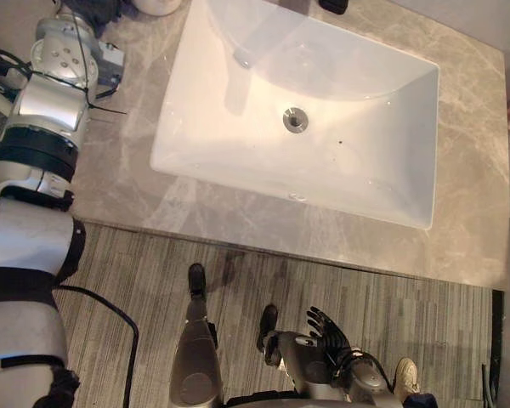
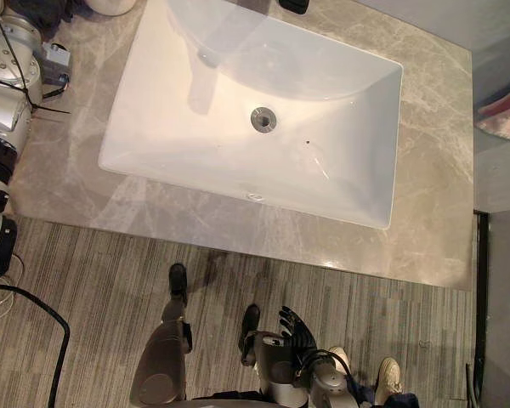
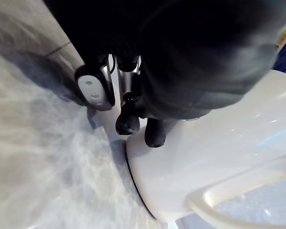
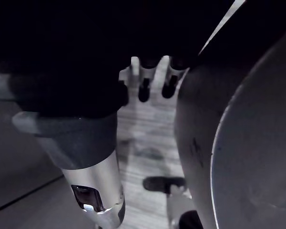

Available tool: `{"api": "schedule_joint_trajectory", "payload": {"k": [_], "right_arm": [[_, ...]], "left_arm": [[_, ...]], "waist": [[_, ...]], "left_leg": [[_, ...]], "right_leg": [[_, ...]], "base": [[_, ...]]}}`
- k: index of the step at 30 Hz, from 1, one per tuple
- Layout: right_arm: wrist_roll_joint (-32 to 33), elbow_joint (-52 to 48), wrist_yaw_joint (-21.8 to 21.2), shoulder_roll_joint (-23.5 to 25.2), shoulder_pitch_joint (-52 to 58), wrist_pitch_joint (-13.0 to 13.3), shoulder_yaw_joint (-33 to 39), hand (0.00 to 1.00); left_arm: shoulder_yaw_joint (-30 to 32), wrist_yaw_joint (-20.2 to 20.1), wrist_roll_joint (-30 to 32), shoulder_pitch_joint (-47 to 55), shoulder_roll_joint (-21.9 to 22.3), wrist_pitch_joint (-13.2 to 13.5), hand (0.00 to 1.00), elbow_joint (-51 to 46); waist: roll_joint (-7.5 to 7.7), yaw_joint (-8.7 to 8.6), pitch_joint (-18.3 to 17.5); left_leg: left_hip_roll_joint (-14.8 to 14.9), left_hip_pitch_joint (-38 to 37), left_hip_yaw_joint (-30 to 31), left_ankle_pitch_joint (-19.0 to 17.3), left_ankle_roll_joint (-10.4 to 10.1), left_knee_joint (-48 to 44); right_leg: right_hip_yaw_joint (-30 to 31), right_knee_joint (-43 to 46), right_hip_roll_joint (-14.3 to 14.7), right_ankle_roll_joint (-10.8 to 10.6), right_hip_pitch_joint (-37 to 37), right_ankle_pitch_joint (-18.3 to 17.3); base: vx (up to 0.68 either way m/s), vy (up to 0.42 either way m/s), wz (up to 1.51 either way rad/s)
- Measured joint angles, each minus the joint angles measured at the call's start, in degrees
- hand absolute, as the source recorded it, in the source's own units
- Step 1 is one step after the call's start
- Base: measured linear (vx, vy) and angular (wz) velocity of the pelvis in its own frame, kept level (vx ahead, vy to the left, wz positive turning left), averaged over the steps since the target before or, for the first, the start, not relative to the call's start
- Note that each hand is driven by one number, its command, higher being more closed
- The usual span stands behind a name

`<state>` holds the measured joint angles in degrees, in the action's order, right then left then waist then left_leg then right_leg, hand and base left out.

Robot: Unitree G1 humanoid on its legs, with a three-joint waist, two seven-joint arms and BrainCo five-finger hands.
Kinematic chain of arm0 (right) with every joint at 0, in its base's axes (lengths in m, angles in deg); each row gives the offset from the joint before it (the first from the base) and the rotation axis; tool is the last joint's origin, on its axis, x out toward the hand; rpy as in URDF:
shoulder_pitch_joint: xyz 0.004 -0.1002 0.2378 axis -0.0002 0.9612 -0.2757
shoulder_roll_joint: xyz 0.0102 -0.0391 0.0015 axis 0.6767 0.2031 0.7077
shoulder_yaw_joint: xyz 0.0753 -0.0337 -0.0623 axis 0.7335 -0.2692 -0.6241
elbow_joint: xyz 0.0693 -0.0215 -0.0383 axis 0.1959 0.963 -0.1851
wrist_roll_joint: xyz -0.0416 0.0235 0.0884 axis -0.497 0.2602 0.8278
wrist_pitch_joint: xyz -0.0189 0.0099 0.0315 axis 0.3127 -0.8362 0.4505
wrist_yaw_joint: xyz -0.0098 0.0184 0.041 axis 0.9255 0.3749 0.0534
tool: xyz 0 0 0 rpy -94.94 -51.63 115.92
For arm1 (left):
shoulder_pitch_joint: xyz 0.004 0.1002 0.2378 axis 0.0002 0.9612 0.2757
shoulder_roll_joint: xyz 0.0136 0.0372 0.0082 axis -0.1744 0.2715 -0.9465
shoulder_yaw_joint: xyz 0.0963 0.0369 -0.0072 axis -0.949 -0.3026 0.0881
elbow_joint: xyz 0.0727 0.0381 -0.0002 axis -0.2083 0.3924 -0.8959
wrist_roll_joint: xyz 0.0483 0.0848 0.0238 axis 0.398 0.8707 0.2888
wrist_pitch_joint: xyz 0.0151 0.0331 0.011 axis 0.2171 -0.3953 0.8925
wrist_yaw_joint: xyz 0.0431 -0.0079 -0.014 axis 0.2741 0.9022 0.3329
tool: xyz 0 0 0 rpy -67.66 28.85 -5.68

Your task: Organize washtable

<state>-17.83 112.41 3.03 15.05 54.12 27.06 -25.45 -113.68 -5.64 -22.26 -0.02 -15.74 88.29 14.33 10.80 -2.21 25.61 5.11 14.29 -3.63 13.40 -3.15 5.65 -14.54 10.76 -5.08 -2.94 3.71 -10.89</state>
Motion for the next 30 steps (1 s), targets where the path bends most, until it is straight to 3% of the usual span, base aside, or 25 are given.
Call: {"api": "schedule_joint_trajectory", "payload": {"k": [6, 11, 15, 17, 22, 30], "right_arm": [[0.03, -0.02, -0.37, -0.14, 0.02, -0.26, -0.17, 0.00], [0.02, -1.61, -1.07, -1.33, 0.26, -1.22, -0.28, 0.00], [-0.09, -3.65, -1.85, -1.97, 0.31, -2.51, -0.45, 0.00], [-0.20, -3.67, -1.90, -1.99, 0.33, -2.74, -0.53, 0.00], [-0.33, -3.84, -2.26, -4.32, 0.52, -2.91, -2.33, 0.00], [-0.66, -2.93, -3.05, -4.55, 0.69, -3.47, -2.76, 0.00]], "left_arm": [[-2.04, -0.16, -0.12, 0.24, 0.72, -1.30, 1.00, -0.02], [-0.80, -0.94, 0.11, 4.34, 3.88, -1.91, 1.00, -3.05], [4.01, -1.38, 1.17, 8.90, 6.28, -1.89, 1.00, -5.06], [5.37, -1.41, 1.73, 11.12, 6.80, -1.67, 1.00, -6.00], [7.48, -2.56, 2.24, 13.93, 9.90, -1.89, 1.00, -4.02], [7.32, -2.59, 2.24, 14.67, 11.47, -3.03, 1.00, 0.28]], "waist": [[-0.20, 0.16, 0.13], [-2.25, 1.11, 1.44], [-3.37, 1.36, 2.01], [-3.62, 1.41, 1.87], [-5.97, 1.53, 0.14], [-6.69, 0.57, -1.61]], "left_leg": [[-0.13, -1.55, 0.14, 0.01, 0.00, -0.04], [-0.18, -3.90, 1.02, -0.26, -0.34, 0.30], [-0.28, -5.71, 1.75, -0.12, -0.16, 0.31], [-0.30, -6.58, 1.91, -0.17, -0.23, 0.31], [-0.30, -7.10, 2.04, -0.30, -0.40, 0.32], [-0.02, -8.49, 1.46, -0.47, -0.63, 0.35]], "right_leg": [[-0.26, -0.24, -0.06, 0.00, -1.71, -0.01], [-1.26, -1.15, 0.14, 0.01, -4.76, -0.02], [-2.02, -1.90, 0.32, 0.01, -7.65, -0.02], [-2.22, -2.11, 0.37, 0.02, -8.66, -0.03], [-2.57, -2.52, 0.51, 0.02, -9.74, -0.02], [-2.55, -3.24, 0.46, 0.08, -11.24, 0.04]], "base": [[0.00, -0.004, 0.01], [-0.04, -0.022, 0.09], [-0.02, -0.022, 0.10], [0.00, -0.025, 0.06], [-0.01, -0.018, 0.05], [-0.01, -0.001, -0.01]]}}
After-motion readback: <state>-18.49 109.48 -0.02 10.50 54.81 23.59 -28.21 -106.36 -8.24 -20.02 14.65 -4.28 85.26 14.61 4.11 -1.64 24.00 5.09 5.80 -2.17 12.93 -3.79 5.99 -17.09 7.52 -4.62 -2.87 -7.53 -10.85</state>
